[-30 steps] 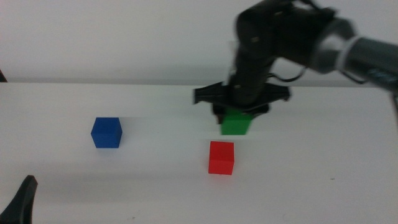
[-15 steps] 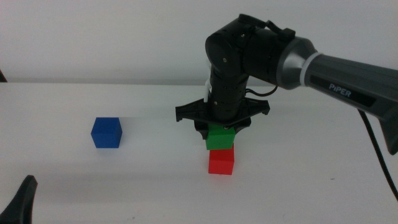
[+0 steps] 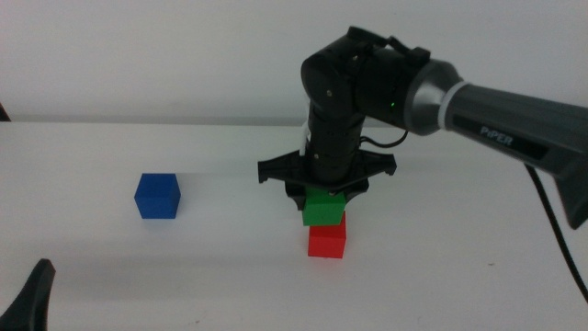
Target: Stack red cubes first, then green, then blue cubes in a specific spot.
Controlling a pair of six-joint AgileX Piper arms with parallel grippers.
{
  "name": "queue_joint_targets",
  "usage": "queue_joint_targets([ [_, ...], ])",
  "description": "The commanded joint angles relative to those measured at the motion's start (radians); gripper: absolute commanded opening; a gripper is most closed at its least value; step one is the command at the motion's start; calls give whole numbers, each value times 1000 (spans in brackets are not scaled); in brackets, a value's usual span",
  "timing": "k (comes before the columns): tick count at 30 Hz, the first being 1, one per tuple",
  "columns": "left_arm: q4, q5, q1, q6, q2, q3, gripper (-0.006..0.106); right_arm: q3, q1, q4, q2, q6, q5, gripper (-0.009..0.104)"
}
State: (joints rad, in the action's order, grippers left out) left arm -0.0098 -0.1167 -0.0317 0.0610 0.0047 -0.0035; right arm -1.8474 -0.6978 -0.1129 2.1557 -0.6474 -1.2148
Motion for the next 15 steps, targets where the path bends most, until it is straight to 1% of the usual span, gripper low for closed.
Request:
queue_joint_targets([
  [1, -5, 16, 3, -6, -41, 41, 94, 10, 0, -23, -26, -8, -102, 14],
  [7, -5, 16, 3, -6, -41, 41, 94, 70, 0, -16, -28, -10, -70, 14],
  [10, -5, 16, 3, -6, -41, 41, 94, 70, 0, -16, -28, -10, -43, 14],
  [11, -5, 16, 3, -6, -41, 41, 94, 68, 0, -7, -28, -12, -18, 14],
  [15, -5, 16, 3, -6, -41, 41, 94, 68, 0, -12, -28, -34, -18, 14],
])
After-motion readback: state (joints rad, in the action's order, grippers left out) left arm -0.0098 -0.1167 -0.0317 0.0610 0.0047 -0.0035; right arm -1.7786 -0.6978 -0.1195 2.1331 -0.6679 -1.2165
